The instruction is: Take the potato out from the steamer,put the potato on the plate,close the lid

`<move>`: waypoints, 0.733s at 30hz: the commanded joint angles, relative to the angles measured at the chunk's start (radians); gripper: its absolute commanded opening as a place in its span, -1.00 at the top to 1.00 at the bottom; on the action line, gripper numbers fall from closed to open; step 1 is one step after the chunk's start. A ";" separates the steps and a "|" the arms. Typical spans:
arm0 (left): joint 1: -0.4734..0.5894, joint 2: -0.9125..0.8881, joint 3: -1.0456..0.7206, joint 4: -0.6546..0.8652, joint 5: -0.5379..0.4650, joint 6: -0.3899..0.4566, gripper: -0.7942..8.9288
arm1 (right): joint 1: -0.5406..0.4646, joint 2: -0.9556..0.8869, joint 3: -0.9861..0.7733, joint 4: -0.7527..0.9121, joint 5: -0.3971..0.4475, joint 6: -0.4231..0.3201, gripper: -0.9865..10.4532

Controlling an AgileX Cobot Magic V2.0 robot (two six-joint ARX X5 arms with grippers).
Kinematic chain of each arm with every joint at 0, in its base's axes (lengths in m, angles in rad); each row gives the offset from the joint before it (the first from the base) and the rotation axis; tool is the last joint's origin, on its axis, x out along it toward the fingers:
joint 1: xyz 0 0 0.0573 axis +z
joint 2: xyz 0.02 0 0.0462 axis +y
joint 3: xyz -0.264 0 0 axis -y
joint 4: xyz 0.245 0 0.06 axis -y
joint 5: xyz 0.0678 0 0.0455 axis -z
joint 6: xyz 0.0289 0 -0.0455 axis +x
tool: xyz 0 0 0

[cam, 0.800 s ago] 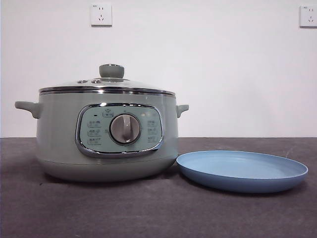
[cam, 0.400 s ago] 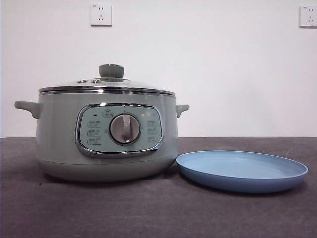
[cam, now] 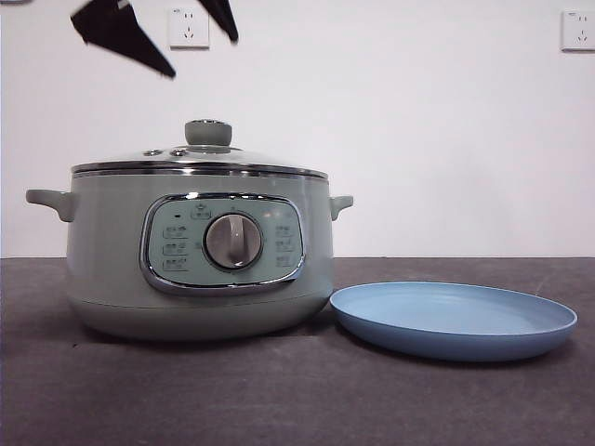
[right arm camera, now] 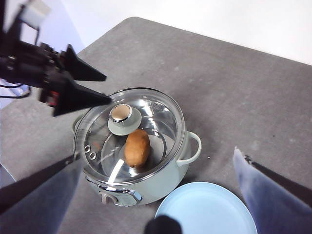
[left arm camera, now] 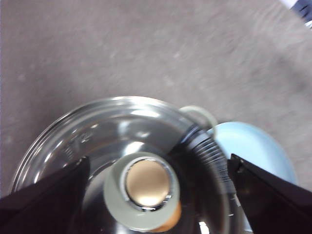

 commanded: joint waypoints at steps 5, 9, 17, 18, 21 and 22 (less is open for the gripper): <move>-0.018 0.077 0.002 -0.043 -0.035 0.048 -0.14 | 0.002 -0.003 0.003 0.004 0.006 0.010 -0.32; -0.030 0.106 0.002 -0.053 -0.068 0.051 -0.13 | 0.002 -0.003 0.003 0.004 0.006 0.011 -0.32; -0.037 0.123 0.002 -0.061 -0.085 0.060 -0.12 | 0.002 -0.003 0.003 0.003 0.007 0.011 -0.32; -0.037 0.123 0.002 -0.060 -0.088 0.061 -0.11 | 0.002 -0.003 0.003 0.003 0.007 0.011 -0.32; -0.037 0.124 0.002 -0.061 -0.087 0.077 0.13 | 0.002 -0.003 0.003 0.003 0.007 0.015 -0.32; -0.037 0.124 0.002 -0.061 -0.087 0.077 0.18 | 0.002 -0.003 0.003 0.002 0.007 0.015 -0.32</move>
